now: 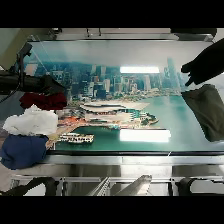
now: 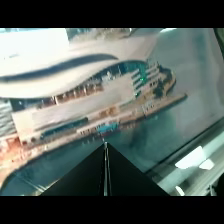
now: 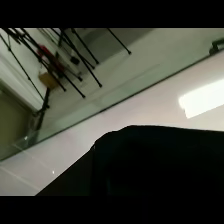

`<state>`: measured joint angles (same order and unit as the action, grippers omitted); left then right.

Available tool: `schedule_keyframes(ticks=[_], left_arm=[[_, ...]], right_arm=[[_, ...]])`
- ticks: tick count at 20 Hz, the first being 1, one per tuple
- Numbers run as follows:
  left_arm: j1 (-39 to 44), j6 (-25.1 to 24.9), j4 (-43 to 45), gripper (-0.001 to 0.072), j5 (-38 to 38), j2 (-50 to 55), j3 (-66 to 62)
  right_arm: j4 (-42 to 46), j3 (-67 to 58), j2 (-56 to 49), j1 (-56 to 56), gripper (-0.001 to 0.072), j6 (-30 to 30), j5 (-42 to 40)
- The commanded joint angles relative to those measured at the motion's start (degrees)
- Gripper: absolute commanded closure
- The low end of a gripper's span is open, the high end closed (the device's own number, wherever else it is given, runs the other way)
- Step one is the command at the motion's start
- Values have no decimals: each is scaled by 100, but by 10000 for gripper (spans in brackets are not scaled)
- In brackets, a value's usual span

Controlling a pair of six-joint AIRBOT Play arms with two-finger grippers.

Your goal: Fold the shirts.

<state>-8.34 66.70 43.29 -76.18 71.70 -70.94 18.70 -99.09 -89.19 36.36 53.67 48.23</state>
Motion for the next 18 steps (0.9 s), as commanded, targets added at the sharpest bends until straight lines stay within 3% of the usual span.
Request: schedule_keyframes(ticks=[1,3,5,8,11,18], left_arm=[[4,-20,-4,693,341,4,0],[4,-20,0,693,361,7,0],[4,-20,0,693,313,7,2],[4,-22,2,692,291,7,2],[4,-24,4,693,260,7,2],[4,-136,9,693,-46,7,2]], right_arm=[[-103,-181,-227,-33,689,-645,-278],[863,-181,-227,-15,692,-278,33],[1707,-181,-238,39,696,304,837],[2142,-181,-166,168,697,1502,2074],[2326,-181,212,275,696,2076,2542],[4553,168,761,439,696,3416,3864]])
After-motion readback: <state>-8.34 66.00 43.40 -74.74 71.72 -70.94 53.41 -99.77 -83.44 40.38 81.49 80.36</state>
